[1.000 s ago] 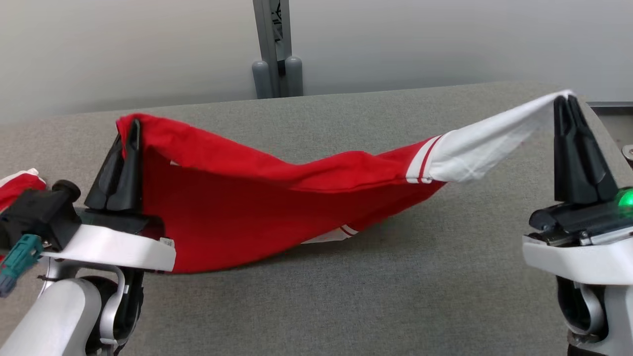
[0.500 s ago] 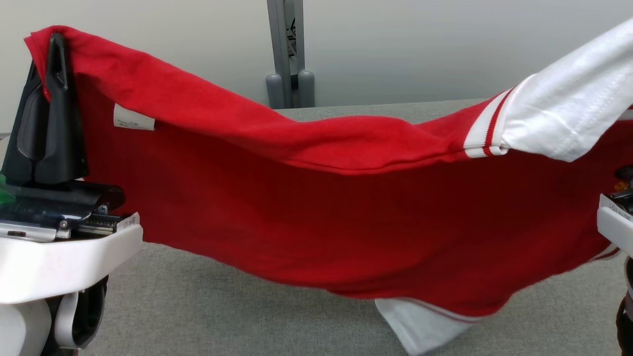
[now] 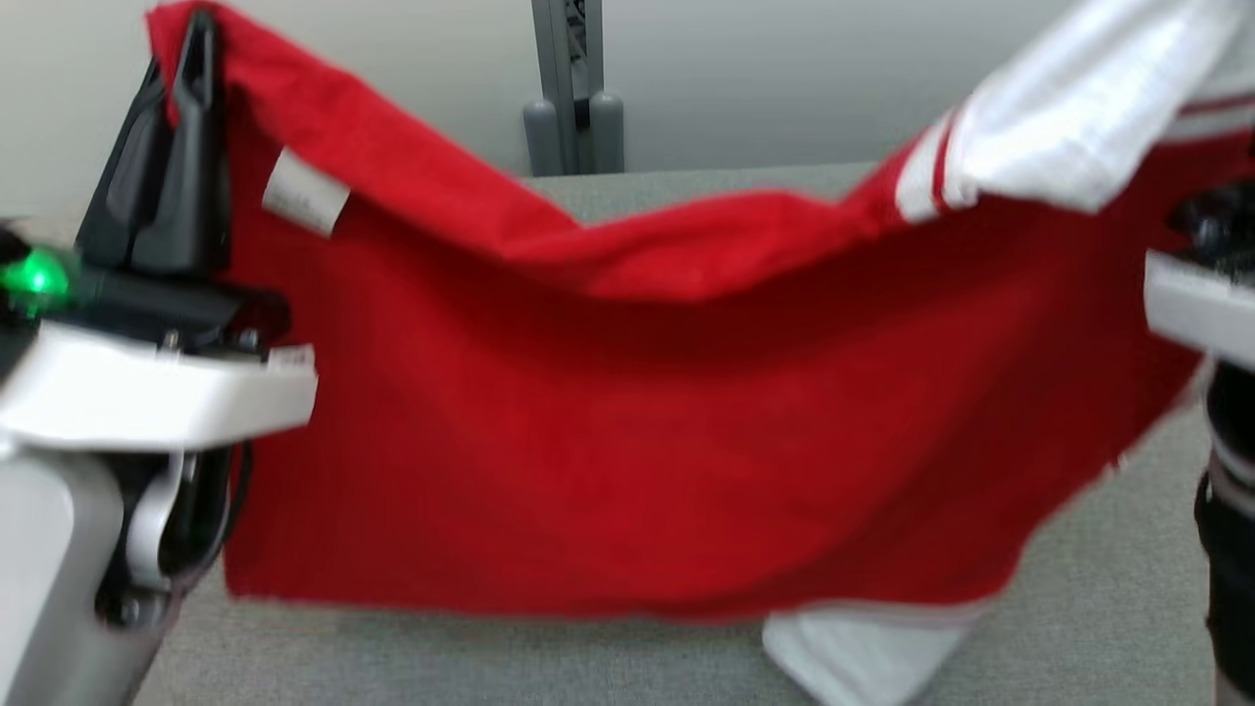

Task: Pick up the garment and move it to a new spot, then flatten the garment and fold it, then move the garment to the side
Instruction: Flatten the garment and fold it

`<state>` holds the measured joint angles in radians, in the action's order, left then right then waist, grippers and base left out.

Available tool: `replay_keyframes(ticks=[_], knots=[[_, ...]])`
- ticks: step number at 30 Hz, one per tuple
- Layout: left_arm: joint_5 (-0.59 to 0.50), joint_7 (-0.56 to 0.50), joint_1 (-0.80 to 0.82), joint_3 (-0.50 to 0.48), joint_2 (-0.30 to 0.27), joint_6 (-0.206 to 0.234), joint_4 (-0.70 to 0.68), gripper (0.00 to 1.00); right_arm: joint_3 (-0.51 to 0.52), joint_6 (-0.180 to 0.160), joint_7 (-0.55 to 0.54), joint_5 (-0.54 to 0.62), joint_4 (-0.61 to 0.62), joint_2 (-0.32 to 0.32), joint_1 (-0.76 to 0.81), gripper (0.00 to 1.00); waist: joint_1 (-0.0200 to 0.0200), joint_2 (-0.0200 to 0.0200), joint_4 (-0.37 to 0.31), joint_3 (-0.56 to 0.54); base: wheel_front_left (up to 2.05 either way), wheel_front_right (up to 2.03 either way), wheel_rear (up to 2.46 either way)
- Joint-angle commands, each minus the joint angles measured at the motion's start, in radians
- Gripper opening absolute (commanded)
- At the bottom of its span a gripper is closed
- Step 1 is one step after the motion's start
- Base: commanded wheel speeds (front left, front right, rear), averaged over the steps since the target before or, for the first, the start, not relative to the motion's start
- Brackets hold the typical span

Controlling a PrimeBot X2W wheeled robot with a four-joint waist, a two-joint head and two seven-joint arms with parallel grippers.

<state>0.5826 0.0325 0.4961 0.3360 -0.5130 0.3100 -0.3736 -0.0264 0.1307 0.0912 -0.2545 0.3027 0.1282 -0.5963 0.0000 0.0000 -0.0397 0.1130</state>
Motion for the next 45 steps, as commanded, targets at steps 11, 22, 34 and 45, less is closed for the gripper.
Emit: replay_keyframes(ticks=[11, 22, 34, 45], knots=[[0.026, 0.045, 0.541, 0.088, 0.148, -0.241, 0.561, 0.0, -0.085, 0.0, 0.12, -0.06, -0.538, 0.096, -0.514, 0.0, 0.0, 0.0, 0.04, 0.169, 0.0, 0.0, 0.0], [0.016, 0.157, 0.884, 0.103, 0.261, -0.355, 1.13, 0.0, -0.173, 0.001, 0.176, -0.058, -0.969, 0.014, -0.851, 0.0, 0.0, 0.0, 0.014, 0.267, 0.0, 0.0, 0.0], [0.075, 0.231, 0.564, -0.014, 0.335, -0.383, 1.146, 0.0, -0.33, 0.0, 0.176, -0.258, -0.845, 0.054, -0.458, 0.0, 0.0, 0.0, 0.033, 0.28, 0.0, 0.0, 0.0], [-0.024, 0.231, -0.002, -0.109, 0.348, -0.331, 0.752, 0.0, -0.292, 0.0, 0.176, -0.395, -0.62, 0.079, 0.123, 0.0, 0.0, 0.0, 0.036, 0.198, 0.0, 0.0, 0.0]])
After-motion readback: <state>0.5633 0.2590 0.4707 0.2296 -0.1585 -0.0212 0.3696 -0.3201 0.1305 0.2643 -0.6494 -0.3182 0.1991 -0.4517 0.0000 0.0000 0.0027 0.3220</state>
